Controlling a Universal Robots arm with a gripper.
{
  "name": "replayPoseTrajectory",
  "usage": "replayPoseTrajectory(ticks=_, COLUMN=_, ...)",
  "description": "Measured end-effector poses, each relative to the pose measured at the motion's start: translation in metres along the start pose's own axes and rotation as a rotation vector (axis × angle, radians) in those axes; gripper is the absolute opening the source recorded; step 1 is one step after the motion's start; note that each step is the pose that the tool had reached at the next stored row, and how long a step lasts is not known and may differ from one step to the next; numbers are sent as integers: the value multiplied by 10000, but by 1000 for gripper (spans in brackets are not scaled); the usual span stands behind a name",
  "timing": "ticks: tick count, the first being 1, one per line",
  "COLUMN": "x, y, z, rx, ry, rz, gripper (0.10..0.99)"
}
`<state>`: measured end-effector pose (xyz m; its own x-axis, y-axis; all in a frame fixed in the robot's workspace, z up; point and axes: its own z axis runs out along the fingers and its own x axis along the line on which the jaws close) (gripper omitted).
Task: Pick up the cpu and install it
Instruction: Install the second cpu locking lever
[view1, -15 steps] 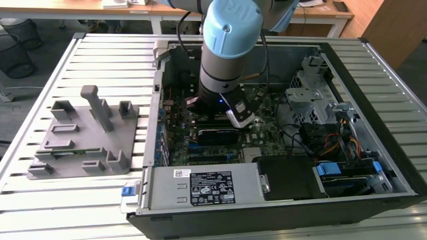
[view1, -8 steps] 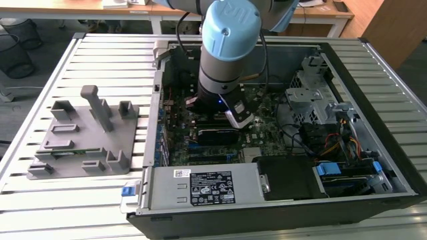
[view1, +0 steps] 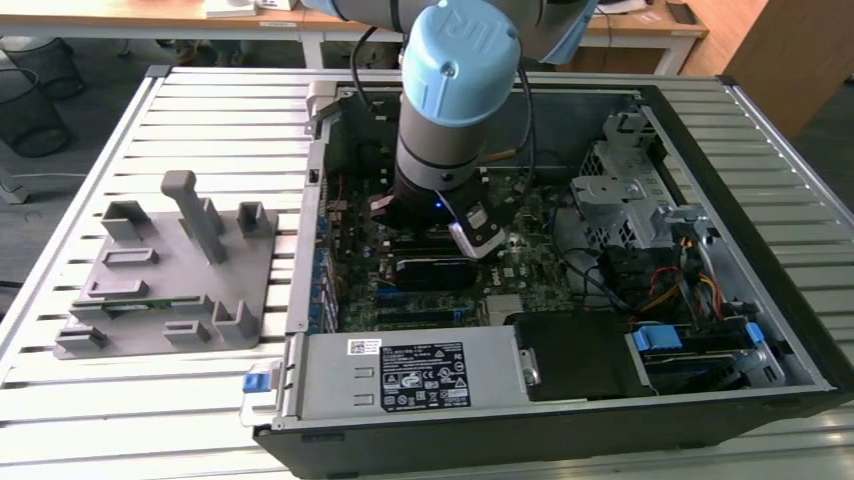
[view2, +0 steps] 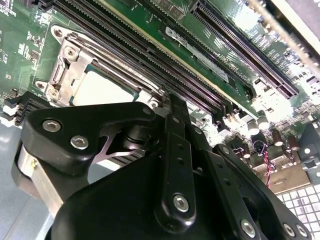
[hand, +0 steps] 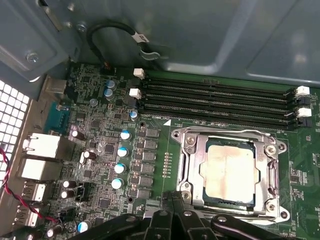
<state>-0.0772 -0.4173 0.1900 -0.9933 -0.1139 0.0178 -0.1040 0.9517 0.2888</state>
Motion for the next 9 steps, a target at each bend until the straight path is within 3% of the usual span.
replayPoseTrajectory(ticks=9, x=1, y=1, z=0, rx=-25, ry=-5, rz=-1, gripper=106)
